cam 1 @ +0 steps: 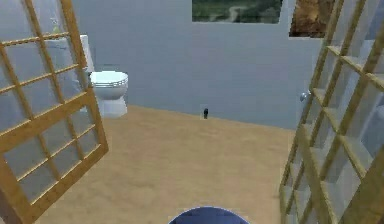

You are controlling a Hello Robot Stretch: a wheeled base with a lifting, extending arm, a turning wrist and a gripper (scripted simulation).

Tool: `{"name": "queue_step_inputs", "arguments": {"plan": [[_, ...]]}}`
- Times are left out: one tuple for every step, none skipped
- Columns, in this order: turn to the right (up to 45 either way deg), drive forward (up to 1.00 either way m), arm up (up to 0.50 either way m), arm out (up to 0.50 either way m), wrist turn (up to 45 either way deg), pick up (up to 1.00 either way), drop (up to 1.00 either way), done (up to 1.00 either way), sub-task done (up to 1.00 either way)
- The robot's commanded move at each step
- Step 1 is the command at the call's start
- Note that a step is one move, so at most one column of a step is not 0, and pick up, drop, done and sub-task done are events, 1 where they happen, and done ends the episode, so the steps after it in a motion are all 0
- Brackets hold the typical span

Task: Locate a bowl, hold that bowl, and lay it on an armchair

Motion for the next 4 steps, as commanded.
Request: {"name": "queue_step_inputs", "arguments": {"plan": [[0.0,0.45,0.00,0.00,0.0,0.00,0.00,0.00,0.00],[21.0,0.00,0.00,0.00,0.0,0.00,0.00,0.00,0.00],[0.0,1.00,0.00,0.00,0.0,0.00,0.00,0.00,0.00],[0.0,0.20,0.00,0.00,0.0,0.00,0.00,0.00,0.00]]}}
